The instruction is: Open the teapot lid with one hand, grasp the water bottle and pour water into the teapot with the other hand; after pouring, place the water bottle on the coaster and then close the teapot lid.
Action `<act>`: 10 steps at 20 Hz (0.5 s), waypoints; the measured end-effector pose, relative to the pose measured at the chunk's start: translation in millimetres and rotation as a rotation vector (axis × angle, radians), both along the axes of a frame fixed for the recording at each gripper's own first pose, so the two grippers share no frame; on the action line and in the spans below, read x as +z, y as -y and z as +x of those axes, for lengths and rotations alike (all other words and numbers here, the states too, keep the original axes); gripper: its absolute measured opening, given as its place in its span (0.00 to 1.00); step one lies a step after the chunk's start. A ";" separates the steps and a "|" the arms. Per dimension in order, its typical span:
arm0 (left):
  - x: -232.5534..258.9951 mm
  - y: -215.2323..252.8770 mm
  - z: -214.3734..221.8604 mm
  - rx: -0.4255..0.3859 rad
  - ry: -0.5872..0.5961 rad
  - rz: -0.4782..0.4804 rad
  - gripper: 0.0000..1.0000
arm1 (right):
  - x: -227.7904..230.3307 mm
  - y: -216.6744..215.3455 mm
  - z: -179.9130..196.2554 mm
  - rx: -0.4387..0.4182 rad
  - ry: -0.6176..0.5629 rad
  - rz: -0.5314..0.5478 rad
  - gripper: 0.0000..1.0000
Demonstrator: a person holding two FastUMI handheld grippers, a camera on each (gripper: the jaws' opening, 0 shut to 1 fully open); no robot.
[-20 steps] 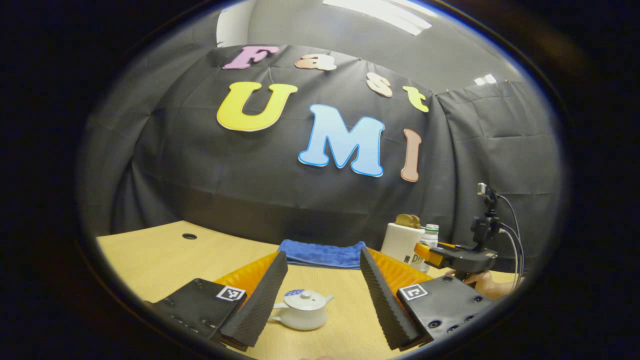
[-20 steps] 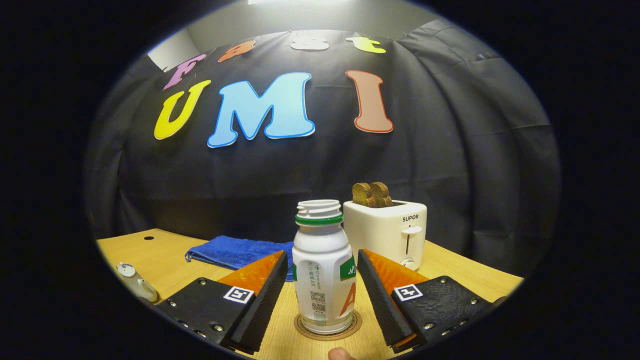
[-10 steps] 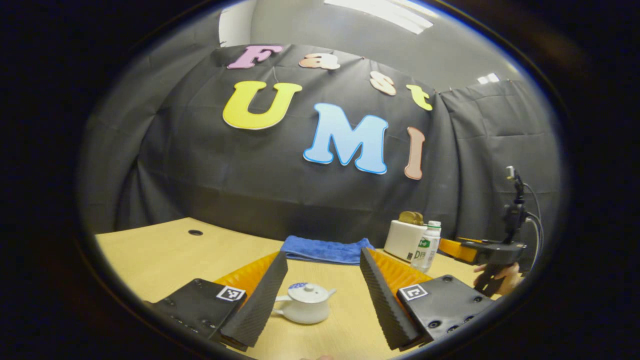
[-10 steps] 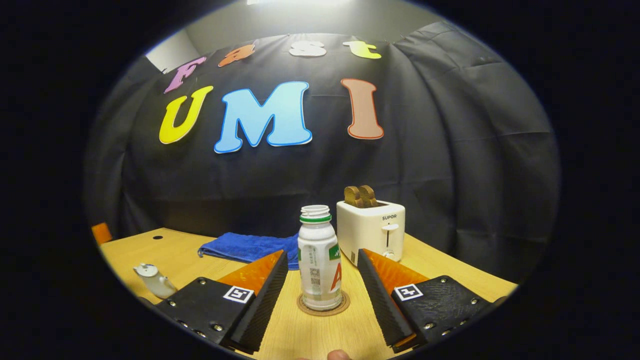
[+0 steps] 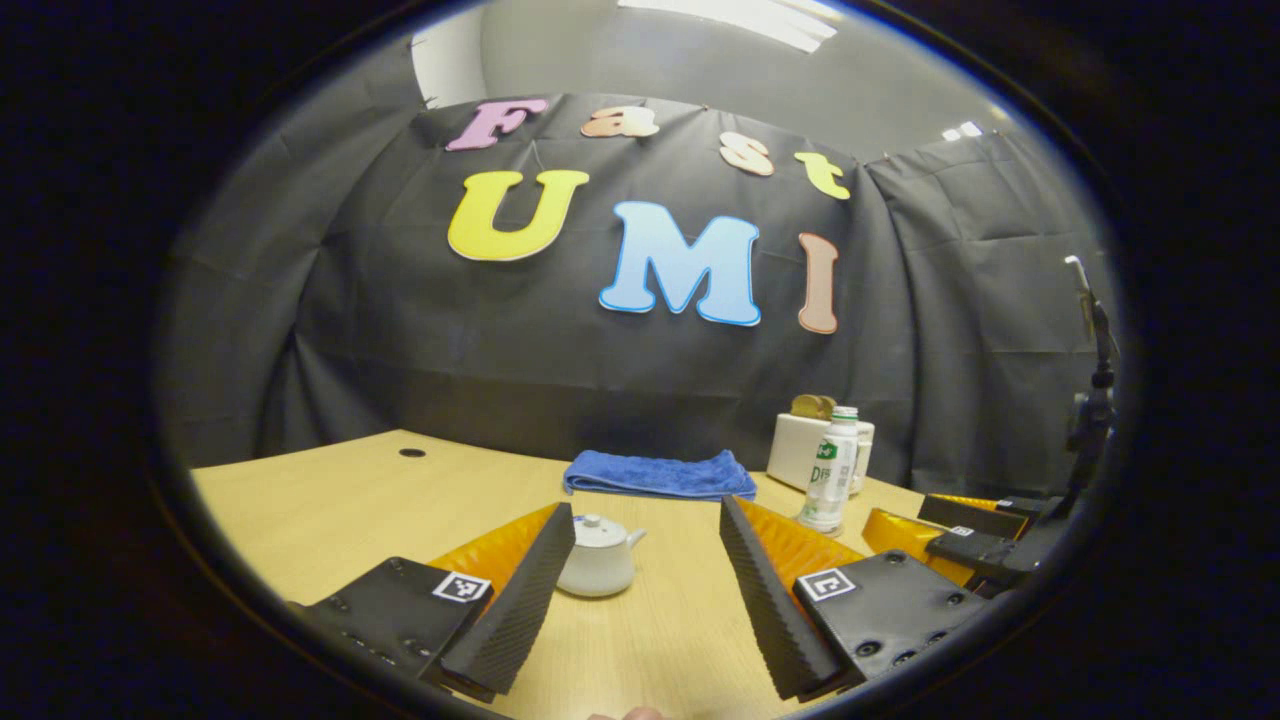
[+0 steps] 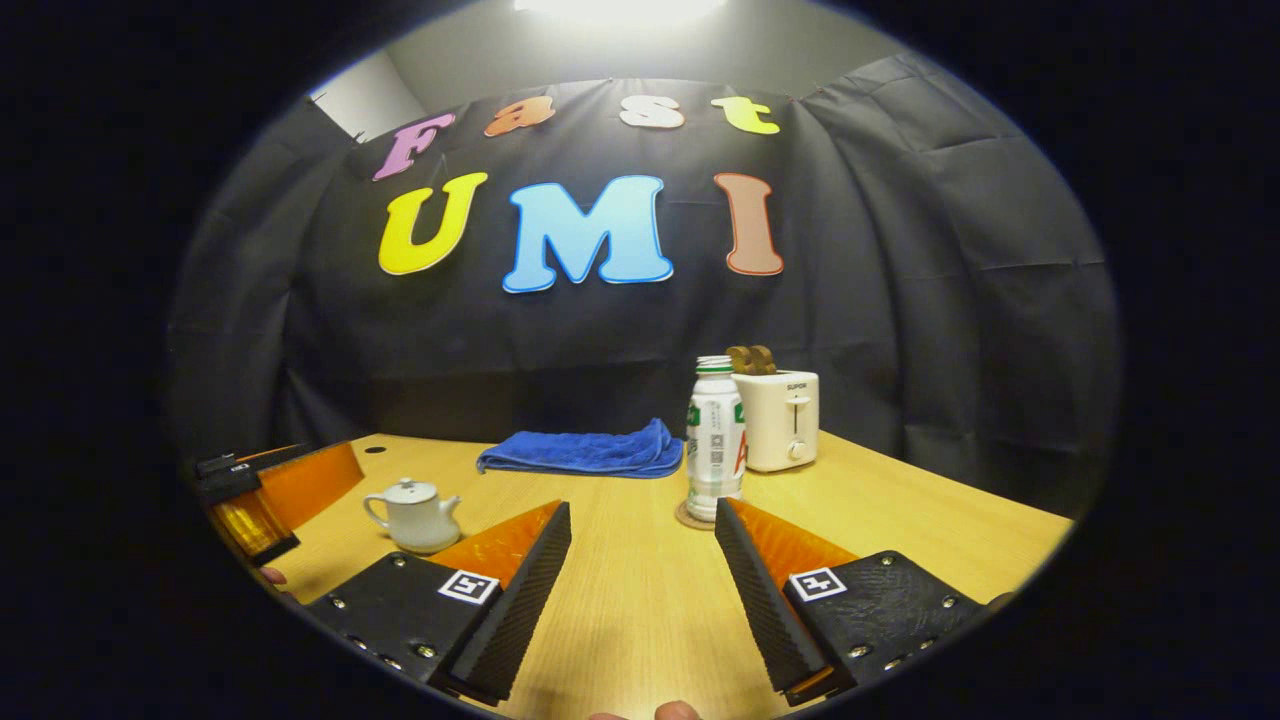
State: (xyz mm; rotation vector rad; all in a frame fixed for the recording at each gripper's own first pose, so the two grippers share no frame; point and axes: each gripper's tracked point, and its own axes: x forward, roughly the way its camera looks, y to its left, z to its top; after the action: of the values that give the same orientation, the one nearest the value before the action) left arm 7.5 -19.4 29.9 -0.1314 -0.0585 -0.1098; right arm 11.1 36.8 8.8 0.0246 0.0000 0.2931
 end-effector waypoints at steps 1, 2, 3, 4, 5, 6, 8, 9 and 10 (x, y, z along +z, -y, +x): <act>-2.2 0.3 -2.2 0.012 0.003 0.002 0.99 | -3.2 -5.8 -5.9 0.010 0.000 -0.001 0.92; -5.6 5.5 -4.2 0.009 0.000 -0.001 0.99 | -4.4 -8.4 -9.7 0.009 0.005 0.001 0.92; -9.3 7.2 -5.3 0.014 -0.002 0.003 0.99 | -6.6 -12.2 -12.4 0.014 0.008 0.003 0.92; -15.9 9.0 -5.0 0.017 -0.012 0.015 0.99 | -8.7 -14.9 -13.6 0.011 0.005 -0.001 0.92; -23.7 9.1 -3.8 0.022 -0.032 0.031 0.99 | -9.8 -15.8 -16.4 0.015 0.012 -0.009 0.92; -28.9 7.3 -4.8 0.032 -0.053 0.044 0.99 | -8.1 -16.4 -16.4 0.012 0.017 -0.018 0.93; -26.5 9.3 -1.8 0.042 -0.057 0.061 0.99 | -10.4 -20.0 -19.1 0.021 0.009 -0.020 0.92; -28.4 9.8 -2.2 0.050 -0.055 0.080 0.99 | -9.3 -17.6 -18.1 0.006 0.012 -0.030 0.92; -28.3 9.8 -5.3 0.056 -0.056 0.108 1.00 | -9.9 -13.5 -19.4 -0.003 0.013 -0.035 0.92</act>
State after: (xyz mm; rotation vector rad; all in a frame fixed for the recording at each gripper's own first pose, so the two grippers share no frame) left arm 2.2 -29.1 1.6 -0.0252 -0.0003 -0.0530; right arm -8.3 50.4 -1.1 -0.0125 -0.0077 0.2900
